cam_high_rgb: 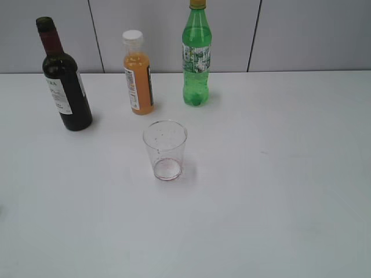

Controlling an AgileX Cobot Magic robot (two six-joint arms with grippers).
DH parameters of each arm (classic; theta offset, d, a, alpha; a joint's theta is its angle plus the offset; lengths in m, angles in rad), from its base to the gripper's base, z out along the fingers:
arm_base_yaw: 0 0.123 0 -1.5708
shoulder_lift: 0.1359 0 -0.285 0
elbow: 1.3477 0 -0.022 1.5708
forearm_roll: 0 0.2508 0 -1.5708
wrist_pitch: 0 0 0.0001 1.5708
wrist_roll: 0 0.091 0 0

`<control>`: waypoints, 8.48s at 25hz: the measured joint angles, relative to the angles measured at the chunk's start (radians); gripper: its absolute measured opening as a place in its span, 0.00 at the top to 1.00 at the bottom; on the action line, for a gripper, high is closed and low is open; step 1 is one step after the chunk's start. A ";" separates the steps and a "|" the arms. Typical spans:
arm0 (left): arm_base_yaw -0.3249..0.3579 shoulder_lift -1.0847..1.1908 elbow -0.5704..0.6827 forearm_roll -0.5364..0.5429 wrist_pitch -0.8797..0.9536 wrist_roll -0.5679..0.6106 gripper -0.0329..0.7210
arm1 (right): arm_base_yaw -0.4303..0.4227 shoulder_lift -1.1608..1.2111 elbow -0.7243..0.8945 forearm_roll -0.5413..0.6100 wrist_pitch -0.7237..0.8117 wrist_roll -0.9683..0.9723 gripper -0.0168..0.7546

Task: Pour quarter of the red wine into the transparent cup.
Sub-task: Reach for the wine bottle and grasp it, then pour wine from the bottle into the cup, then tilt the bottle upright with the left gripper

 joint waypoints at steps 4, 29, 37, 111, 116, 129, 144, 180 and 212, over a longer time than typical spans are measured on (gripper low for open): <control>0.000 0.000 0.000 0.000 0.000 0.000 0.18 | 0.000 0.000 0.000 0.000 0.000 0.000 0.22; 0.000 0.000 0.000 -0.001 -0.003 0.004 0.08 | 0.000 0.000 0.000 0.000 0.000 0.000 0.22; 0.000 0.053 -0.020 -0.002 -0.127 0.008 0.07 | 0.000 0.000 0.000 0.000 0.000 0.000 0.22; -0.037 2.027 -0.204 0.204 -2.119 -0.120 0.04 | 0.000 0.000 0.000 0.000 0.000 -0.003 0.22; -0.037 2.064 -0.261 0.197 -2.088 -0.121 0.04 | 0.000 0.000 0.000 0.000 0.000 -0.002 0.22; -0.037 2.171 -0.412 0.199 -2.078 -0.121 0.04 | 0.000 0.000 0.000 0.000 0.000 -0.003 0.22; -0.054 2.210 -0.462 0.155 -2.072 -0.121 0.10 | 0.000 0.000 0.000 0.000 0.000 -0.002 0.22; -0.423 1.860 -0.231 -0.528 -1.989 0.893 0.22 | 0.000 0.000 0.000 0.000 0.000 -0.003 0.22; -0.457 1.859 -0.231 -0.671 -2.106 1.502 0.22 | 0.000 0.000 0.000 0.000 0.000 -0.002 0.22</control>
